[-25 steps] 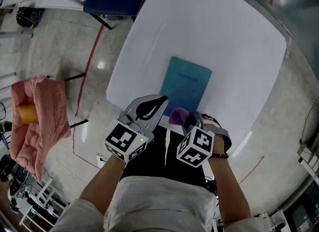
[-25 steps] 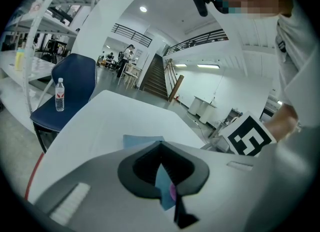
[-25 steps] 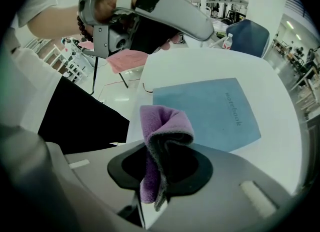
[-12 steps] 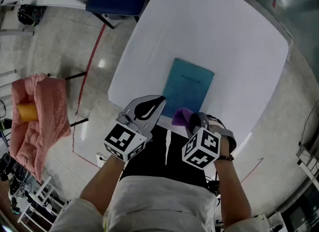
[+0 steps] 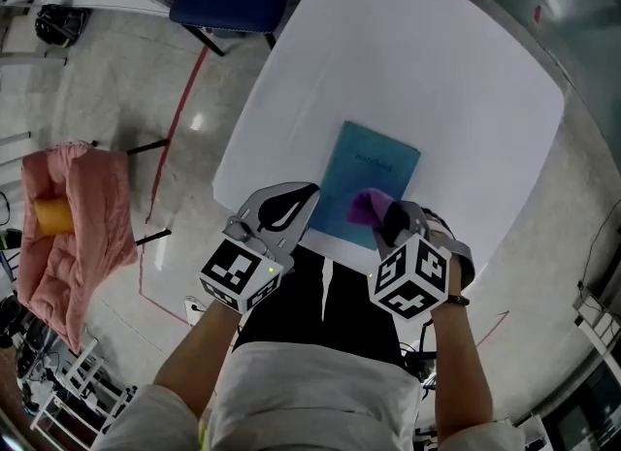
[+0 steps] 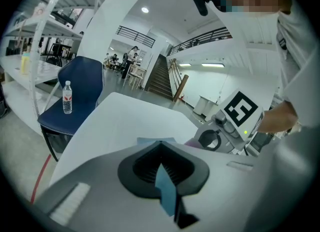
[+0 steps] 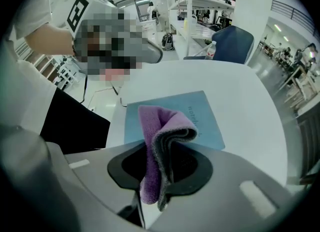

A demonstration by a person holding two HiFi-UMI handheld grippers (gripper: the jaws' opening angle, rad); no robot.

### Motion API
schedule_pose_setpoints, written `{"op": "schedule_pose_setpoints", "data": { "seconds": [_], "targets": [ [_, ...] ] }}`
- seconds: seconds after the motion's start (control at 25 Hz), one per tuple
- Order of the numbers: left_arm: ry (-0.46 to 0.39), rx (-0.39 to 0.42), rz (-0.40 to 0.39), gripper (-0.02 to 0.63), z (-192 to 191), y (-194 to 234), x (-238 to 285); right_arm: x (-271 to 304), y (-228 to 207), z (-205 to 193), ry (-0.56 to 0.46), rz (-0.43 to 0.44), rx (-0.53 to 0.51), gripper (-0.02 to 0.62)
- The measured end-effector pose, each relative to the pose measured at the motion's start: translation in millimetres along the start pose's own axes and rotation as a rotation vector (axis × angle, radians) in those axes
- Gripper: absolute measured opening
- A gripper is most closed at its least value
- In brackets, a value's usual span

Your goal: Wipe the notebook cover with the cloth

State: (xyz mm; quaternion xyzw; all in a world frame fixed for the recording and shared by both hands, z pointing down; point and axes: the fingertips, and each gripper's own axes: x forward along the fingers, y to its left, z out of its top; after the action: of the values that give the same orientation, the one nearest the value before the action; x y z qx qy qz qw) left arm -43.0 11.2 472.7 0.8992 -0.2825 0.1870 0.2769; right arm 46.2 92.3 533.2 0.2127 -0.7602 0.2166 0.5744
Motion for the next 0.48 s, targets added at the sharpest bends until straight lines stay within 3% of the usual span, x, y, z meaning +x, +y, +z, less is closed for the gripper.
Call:
{"op": "schedule_pose_setpoints", "data": {
  "seconds": [0.48],
  "targets": [
    [-0.009,-0.013,0.026,0.0,10,27,0,-2,-57,33,-0.026,-0.085,0.002,0.109]
  ]
}}
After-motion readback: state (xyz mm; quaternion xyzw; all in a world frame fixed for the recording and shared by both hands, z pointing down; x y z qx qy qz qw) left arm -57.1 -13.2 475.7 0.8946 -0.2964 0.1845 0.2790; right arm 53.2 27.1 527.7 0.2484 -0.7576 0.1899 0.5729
